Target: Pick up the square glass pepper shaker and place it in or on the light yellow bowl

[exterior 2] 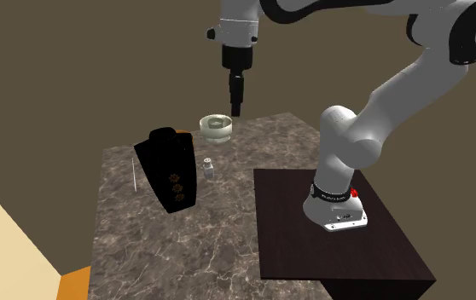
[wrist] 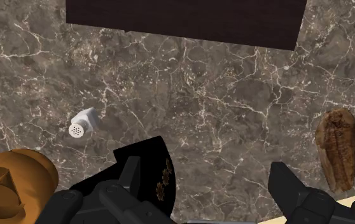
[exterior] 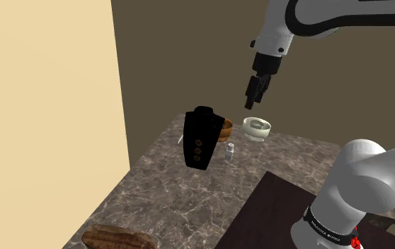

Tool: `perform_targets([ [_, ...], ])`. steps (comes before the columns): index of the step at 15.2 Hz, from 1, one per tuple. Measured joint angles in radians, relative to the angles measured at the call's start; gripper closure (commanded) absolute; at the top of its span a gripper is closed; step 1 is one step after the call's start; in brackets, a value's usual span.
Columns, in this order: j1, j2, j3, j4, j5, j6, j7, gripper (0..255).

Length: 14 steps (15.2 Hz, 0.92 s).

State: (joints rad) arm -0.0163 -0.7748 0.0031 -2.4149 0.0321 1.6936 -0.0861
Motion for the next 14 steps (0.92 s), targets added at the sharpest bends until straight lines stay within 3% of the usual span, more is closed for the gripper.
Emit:
perform_targets([
  [3,-0.005,0.015,-0.013,-0.021,-0.010,0.033,-0.018,0],
  [14,-0.050,0.260,-0.142,-0.122,-0.086,0.359,-0.189,0],
])
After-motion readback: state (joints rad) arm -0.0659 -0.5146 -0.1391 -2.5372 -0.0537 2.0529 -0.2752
